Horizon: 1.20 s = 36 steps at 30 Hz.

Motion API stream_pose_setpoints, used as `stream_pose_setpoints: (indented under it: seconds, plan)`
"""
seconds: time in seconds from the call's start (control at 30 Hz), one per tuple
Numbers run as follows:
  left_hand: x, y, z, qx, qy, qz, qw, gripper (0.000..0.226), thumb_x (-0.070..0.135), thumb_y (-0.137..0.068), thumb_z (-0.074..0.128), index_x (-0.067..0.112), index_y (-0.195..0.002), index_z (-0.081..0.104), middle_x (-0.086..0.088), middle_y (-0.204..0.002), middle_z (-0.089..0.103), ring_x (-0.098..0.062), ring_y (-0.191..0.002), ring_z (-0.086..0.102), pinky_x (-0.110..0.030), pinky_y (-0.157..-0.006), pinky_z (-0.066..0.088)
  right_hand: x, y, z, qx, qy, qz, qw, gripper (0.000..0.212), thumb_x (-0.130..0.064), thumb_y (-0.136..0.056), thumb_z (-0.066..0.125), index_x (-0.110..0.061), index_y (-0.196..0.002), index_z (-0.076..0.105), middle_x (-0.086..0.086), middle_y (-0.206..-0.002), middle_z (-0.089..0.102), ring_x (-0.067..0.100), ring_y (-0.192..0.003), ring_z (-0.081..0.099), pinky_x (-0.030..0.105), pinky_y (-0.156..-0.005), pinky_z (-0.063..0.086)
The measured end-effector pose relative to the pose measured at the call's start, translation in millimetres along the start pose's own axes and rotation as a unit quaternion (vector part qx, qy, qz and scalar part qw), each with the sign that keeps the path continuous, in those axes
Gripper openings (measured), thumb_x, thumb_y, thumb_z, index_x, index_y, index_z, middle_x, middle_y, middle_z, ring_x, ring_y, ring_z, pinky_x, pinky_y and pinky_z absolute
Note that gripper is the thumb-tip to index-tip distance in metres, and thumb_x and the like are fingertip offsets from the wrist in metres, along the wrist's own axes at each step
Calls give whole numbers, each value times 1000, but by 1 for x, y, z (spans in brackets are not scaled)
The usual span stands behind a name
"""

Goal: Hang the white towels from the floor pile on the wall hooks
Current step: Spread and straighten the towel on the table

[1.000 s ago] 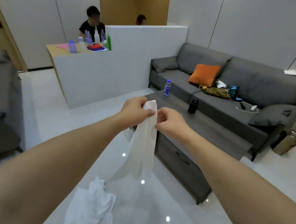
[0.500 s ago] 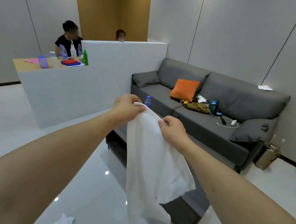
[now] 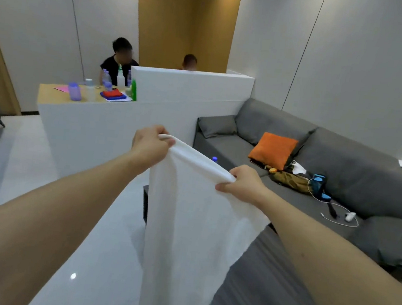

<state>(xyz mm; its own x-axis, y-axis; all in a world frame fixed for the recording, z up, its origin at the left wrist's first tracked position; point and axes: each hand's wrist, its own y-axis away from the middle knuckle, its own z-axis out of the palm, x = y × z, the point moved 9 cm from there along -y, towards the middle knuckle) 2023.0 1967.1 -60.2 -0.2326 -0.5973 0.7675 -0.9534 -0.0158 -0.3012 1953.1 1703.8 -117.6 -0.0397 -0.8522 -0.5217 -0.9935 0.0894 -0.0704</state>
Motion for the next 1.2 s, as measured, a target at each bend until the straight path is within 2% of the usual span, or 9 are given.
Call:
stream_pose_setpoints:
  seconds: [0.1,0.27,0.47,0.6,0.67,0.8,0.93,1.07,1.2]
  plan:
    - [-6,-24,-6,49,-25,-27,998,8,30,-86,64,23,-83,66,0,-82,62,-21,-82,58,-28,-67,41,24,-40,-16,12,21,-6,1000,32,-41,-74,77,-15,-62,64,-1,-61,60,20,-63,60,28,-52,39]
    - [2,-35,-12,113,-81,-48,989,10,33,-87,66,23,-88,68,-6,-92,65,-26,-91,59,-37,-83,52,51,-97,-51,23,20,-37,999,34,-39,-79,75,-19,-55,62,-5,-56,59,15,-61,59,27,-50,35]
    - [40,-21,-4,176,-136,-67,973,9,32,-87,67,22,-87,68,-7,-92,63,-26,-89,56,-32,-75,47,63,-136,-100,42,54,-96,993,32,-46,-82,69,-18,-66,68,1,-69,66,21,-69,62,30,-59,47]
    - [67,-10,-3,233,-161,-73,956,9,32,-86,68,25,-82,64,-4,-87,59,-24,-82,52,-29,-70,38,72,-157,-138,49,20,-124,991,29,-41,-86,67,-18,-68,66,1,-72,64,21,-70,60,29,-57,44]
    - [79,-10,1,238,-171,-75,953,8,31,-86,68,24,-84,66,-6,-88,60,-25,-84,53,-29,-70,40,75,-166,-151,47,-3,-135,990,25,-38,-87,68,-20,-70,67,-2,-73,64,16,-68,58,26,-56,42]
    - [99,-24,3,251,-182,-71,948,7,30,-85,68,23,-85,67,-9,-94,64,-28,-91,56,-32,-76,46,78,-185,-172,58,-36,-146,987,20,-28,-86,67,-18,-69,68,0,-74,65,17,-71,60,33,-65,54]
    - [106,-50,9,254,-184,-65,947,8,27,-85,68,20,-83,67,-8,-90,64,-28,-89,56,-37,-79,50,78,-211,-185,69,-21,-156,985,24,-24,-83,67,-12,-62,68,4,-67,65,21,-67,60,33,-60,52]
    - [87,-88,21,234,-188,-85,950,8,30,-87,67,22,-85,66,-5,-91,63,-25,-88,55,-32,-73,44,77,-249,-176,70,-23,-142,987,19,-29,-85,69,-15,-71,70,2,-74,66,20,-71,60,37,-69,56]
    - [51,-137,32,208,-194,-112,952,8,32,-87,67,24,-86,66,-4,-91,60,-25,-85,55,-29,-69,39,73,-300,-151,60,16,-128,990,17,-26,-88,62,-18,-75,70,4,-76,67,21,-71,60,36,-67,55]
